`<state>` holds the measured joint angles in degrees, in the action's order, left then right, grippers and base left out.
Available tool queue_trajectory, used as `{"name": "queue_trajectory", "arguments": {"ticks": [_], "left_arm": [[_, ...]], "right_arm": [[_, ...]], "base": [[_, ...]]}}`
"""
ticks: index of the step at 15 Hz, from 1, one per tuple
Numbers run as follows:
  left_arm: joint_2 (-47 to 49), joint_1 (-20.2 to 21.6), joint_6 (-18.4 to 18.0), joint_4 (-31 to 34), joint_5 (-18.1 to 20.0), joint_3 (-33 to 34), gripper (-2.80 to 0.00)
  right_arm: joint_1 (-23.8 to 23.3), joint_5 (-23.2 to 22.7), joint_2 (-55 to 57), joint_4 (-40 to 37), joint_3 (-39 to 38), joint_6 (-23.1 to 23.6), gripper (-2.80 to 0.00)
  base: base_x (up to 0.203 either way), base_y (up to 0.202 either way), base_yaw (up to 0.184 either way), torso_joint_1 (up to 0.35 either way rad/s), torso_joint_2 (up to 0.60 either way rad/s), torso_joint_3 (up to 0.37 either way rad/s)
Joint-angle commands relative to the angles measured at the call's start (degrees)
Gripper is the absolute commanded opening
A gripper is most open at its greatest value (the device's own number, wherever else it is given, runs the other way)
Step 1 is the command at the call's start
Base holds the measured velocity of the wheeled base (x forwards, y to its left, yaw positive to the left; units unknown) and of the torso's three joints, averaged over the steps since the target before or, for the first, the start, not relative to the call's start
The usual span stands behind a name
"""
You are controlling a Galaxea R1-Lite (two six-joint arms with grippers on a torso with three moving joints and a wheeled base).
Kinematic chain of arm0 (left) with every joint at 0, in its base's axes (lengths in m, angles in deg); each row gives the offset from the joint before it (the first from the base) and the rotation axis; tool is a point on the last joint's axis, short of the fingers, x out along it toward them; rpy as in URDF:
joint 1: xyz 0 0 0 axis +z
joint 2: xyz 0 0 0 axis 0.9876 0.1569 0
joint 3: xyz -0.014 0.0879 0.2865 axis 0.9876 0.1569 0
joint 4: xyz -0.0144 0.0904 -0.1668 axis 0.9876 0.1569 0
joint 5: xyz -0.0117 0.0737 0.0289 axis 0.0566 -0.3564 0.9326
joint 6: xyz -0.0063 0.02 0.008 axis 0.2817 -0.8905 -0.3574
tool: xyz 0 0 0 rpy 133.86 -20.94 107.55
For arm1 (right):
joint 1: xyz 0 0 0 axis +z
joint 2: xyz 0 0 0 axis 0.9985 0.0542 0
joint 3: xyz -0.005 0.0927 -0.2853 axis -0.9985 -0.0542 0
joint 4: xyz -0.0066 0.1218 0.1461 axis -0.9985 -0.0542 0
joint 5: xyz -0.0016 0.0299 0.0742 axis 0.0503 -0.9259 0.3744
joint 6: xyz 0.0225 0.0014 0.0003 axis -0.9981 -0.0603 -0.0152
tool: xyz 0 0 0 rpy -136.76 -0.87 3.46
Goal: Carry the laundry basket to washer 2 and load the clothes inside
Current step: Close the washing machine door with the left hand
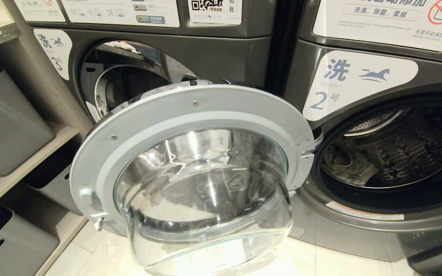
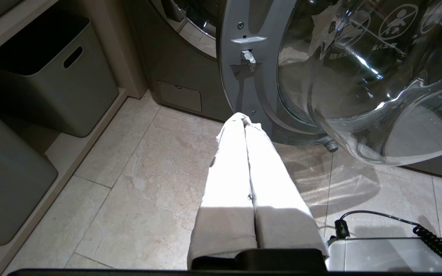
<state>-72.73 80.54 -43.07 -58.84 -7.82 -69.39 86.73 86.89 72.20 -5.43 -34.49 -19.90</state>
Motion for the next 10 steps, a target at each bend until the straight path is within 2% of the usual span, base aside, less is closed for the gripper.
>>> {"name": "queue_trajectory", "arguments": {"ticks": [1,10], "left_arm": [[0.1,0.0,0.0,0.0,0.0,0.0,-2.80],[0.1,0.0,-0.2,0.0,0.0,0.0,-2.80]], "right_arm": [[0.0,0.0,-0.1,-0.2,0.0,0.0,-2.80],[0.0,-0.1,-0.1,-0.1,0.0,0.0,-2.80]], "base": [[0.000,0.000,0.000,0.000,0.00,0.000],[0.000,0.000,0.000,0.000,0.00,0.000]]}}
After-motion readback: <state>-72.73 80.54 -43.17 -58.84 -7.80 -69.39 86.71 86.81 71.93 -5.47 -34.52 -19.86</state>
